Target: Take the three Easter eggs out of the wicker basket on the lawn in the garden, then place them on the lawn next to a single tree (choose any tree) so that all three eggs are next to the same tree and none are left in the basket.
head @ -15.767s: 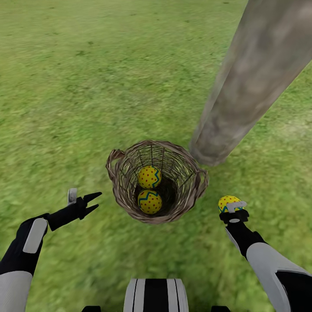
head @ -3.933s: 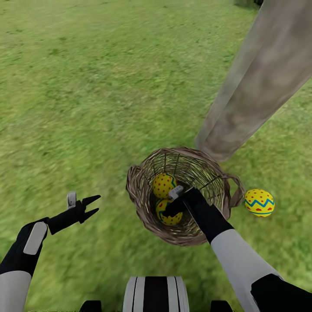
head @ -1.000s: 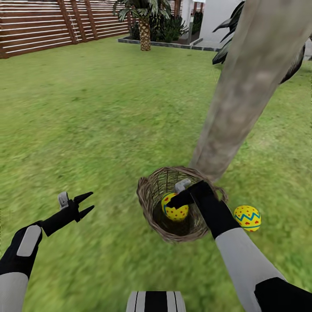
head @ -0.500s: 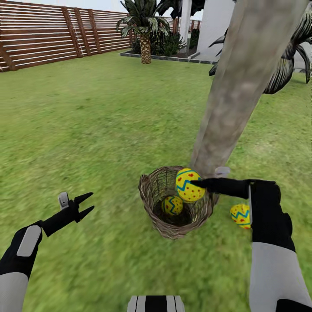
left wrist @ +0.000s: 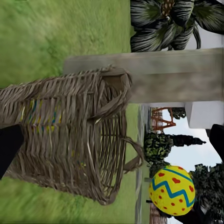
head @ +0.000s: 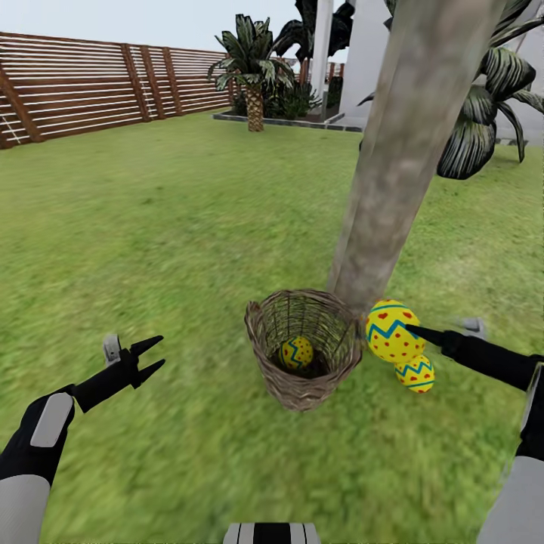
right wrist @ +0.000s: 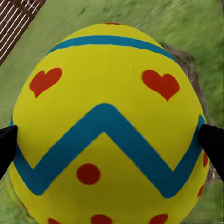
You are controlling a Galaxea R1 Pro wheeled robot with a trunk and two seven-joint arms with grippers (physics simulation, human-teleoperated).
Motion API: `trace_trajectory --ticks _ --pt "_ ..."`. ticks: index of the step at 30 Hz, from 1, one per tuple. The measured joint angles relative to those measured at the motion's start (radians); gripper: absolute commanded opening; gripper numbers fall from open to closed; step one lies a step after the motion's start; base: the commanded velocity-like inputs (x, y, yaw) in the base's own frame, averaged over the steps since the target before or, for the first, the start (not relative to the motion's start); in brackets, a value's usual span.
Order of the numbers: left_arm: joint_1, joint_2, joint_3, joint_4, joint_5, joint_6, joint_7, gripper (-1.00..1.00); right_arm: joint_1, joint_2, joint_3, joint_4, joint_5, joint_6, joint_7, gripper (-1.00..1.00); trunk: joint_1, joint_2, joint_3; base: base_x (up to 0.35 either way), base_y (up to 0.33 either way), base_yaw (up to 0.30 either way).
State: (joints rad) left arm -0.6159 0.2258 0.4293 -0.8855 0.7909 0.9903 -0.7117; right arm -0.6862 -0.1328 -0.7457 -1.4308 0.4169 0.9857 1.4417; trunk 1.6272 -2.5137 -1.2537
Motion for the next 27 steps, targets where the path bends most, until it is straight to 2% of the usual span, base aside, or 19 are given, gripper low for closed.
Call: trace_trajectory --ticks 2,3,5,6,7,11,12,13,15,17,18,19,21,23,27 --pt "0.000 0.000 0.001 -0.001 0.000 -0.001 -0.003 1.00 0.009 -0.023 -0.027 0.005 0.012 -0.007 -0.012 -1.00 0.000 0.000 0.004 -0.008 0.000 0.000" --pt "0.000 0.000 0.001 -0.005 0.000 -0.003 -0.005 1.00 0.019 -0.039 -0.059 0.008 0.029 -0.029 -0.025 -1.00 -0.001 0.000 0.004 -0.002 0.000 0.000" --pt "0.000 0.001 0.000 -0.010 0.000 -0.009 -0.007 1.00 0.030 -0.055 -0.122 0.010 0.074 -0.092 -0.073 -1.00 0.000 0.000 0.004 -0.001 0.000 0.000" --pt "0.000 0.001 0.000 -0.010 0.000 -0.010 -0.008 1.00 0.032 -0.058 -0.145 0.015 0.106 -0.143 -0.139 -1.00 0.000 0.000 0.004 0.000 0.000 0.000" --pt "0.000 0.001 0.000 -0.011 0.000 -0.010 -0.008 1.00 0.032 -0.058 -0.152 0.028 0.117 -0.176 -0.190 -1.00 0.000 0.000 0.004 0.000 0.000 0.000" --pt "0.000 -0.004 -0.003 -0.012 0.001 -0.011 -0.010 1.00 0.032 -0.054 -0.152 0.112 0.136 -0.322 -0.489 -1.00 0.000 0.000 0.004 0.000 -0.012 0.000" --pt "0.000 -0.005 -0.017 -0.012 0.001 -0.011 -0.011 1.00 0.032 -0.053 -0.145 0.148 0.135 -0.378 -0.587 -1.00 0.000 0.000 0.004 0.000 -0.260 0.000" --pt "0.001 -0.005 -0.033 -0.010 0.002 -0.011 -0.011 1.00 0.032 -0.053 -0.081 0.212 0.133 -0.468 -0.739 -1.00 -0.001 0.000 0.004 0.044 -0.293 0.000" --pt "0.001 -0.005 -0.039 -0.007 0.001 -0.014 -0.011 1.00 0.030 -0.058 0.060 0.356 0.124 -0.508 -0.908 -1.00 -0.001 0.000 0.004 0.100 -0.303 0.000" --pt "0.001 -0.006 -0.040 -0.007 0.001 -0.015 -0.011 1.00 0.028 -0.056 0.099 0.417 0.122 -0.566 -0.988 -1.00 -0.001 0.000 0.004 0.132 -0.304 0.000" --pt "0.001 -0.011 -0.052 -0.006 0.001 -0.016 -0.011 1.00 0.027 -0.055 0.107 0.438 0.124 -0.615 -1.041 -1.00 -0.001 0.000 0.004 0.158 -0.302 0.000" --pt "0.001 -0.016 -0.083 -0.007 0.001 -0.017 -0.011 1.00 0.026 -0.055 0.111 0.463 0.125 -0.651 -1.085 -1.00 -0.001 0.000 0.004 0.162 -0.301 0.000" --pt "0.001 -0.019 -0.132 -0.010 0.001 -0.031 -0.011 1.00 0.018 -0.056 0.114 0.514 0.128 -0.691 -1.126 -1.00 -0.001 0.000 0.004 0.173 -0.296 0.000" --pt "0.001 -0.020 -0.146 -0.010 0.000 -0.063 -0.012 1.00 0.015 -0.056 0.126 0.546 0.129 -0.701 -1.137 -1.00 -0.001 0.000 0.004 0.183 -0.290 0.000" --pt "0.001 -0.021 -0.153 -0.010 0.000 -0.075 -0.012 1.00 0.014 -0.056 0.135 0.556 0.130 -0.704 -1.147 -1.00 -0.001 0.000 0.004 0.186 -0.288 0.000"
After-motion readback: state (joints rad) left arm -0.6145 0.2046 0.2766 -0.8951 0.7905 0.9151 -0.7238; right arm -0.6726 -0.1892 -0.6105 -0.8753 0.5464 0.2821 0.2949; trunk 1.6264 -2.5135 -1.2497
